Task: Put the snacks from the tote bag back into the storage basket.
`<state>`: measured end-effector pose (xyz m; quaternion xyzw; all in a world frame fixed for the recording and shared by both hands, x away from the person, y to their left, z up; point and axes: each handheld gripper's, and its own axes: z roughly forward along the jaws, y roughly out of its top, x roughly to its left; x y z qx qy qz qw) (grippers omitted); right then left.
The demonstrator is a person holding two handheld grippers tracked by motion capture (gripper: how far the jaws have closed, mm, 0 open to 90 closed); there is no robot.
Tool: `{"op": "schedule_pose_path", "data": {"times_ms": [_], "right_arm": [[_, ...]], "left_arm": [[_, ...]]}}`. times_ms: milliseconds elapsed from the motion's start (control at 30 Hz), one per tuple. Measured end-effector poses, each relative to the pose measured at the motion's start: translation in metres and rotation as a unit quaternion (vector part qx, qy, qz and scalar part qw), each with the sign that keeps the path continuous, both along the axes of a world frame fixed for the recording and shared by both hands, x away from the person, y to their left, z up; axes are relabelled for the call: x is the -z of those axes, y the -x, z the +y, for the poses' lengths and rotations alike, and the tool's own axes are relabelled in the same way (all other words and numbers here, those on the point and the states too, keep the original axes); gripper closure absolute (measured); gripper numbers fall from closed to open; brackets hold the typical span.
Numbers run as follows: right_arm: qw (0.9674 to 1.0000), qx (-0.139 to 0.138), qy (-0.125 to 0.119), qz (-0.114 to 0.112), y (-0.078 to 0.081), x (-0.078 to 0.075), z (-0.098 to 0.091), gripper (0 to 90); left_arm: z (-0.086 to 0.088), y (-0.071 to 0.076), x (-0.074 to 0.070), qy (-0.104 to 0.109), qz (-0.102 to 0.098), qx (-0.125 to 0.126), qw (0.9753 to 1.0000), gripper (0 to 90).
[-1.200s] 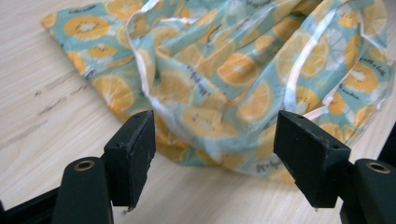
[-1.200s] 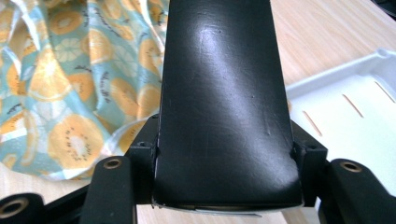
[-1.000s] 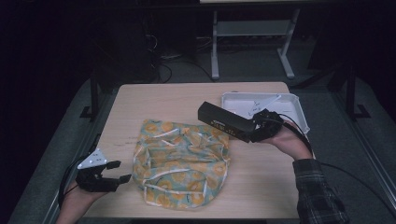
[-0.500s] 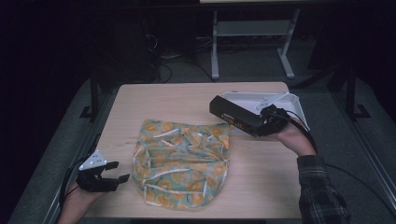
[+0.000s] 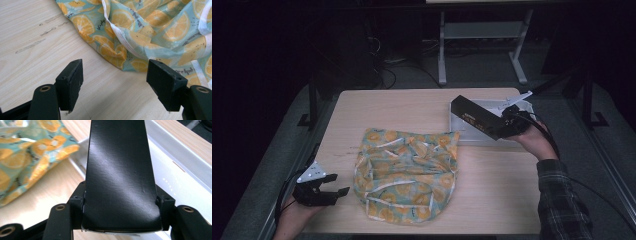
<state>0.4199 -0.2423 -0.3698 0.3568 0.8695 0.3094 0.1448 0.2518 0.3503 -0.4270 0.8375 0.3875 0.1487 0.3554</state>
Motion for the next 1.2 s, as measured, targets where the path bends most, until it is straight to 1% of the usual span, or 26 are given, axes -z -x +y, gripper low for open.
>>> {"op": "schedule_pose_path", "data": {"times_ms": [100, 233, 267, 367, 400, 467, 500, 733, 900, 1200], "right_arm": [[0.9999, 0.010, 0.003, 0.003, -0.006, 0.002, -0.006, 42.0], [0.9997, 0.022, 0.006, 0.009, -0.013, 0.008, -0.012, 42.0], [0.9996, 0.024, 0.008, 0.010, -0.014, 0.009, -0.013, 42.0], [0.9994, 0.033, 0.006, 0.012, -0.020, 0.015, -0.018, 42.0], [0.9994, 0.033, 0.006, 0.012, -0.020, 0.015, -0.018, 42.0], [0.9992, 0.035, 0.007, 0.016, -0.023, 0.019, -0.020, 42.0], [0.9990, 0.039, 0.010, 0.021, -0.026, 0.023, -0.023, 42.0], [0.9977, 0.058, 0.007, 0.033, -0.035, 0.034, -0.034, 42.0], [0.9966, 0.070, 0.012, 0.041, -0.039, 0.040, -0.040, 42.0], [0.9953, 0.078, 0.017, 0.055, -0.043, 0.051, -0.043, 41.9]], "left_arm": [[0.000, 0.000, 0.000, 0.002, -0.001, 0.000, 1.0000, 29.1], [0.001, 0.000, 0.001, -0.005, 0.003, 0.003, 1.0000, 29.1], [0.002, 0.000, 0.001, -0.003, 0.003, 0.002, 1.0000, 29.1], [0.001, 0.000, 0.001, -0.003, 0.003, 0.002, 1.0000, 29.1], [0.001, 0.000, 0.001, -0.003, 0.003, 0.002, 1.0000, 29.1], [0.001, 0.000, 0.001, -0.005, 0.004, 0.003, 1.0000, 29.1], [0.001, 0.000, 0.002, -0.006, 0.005, 0.004, 1.0000, 29.1], [0.001, 0.000, 0.002, -0.007, 0.005, 0.005, 0.9999, 29.1], [0.001, 0.000, 0.002, -0.007, 0.006, 0.003, 1.0000, 29.1], [0.001, 0.000, 0.002, -0.007, 0.006, 0.003, 1.0000, 29.1]]}}
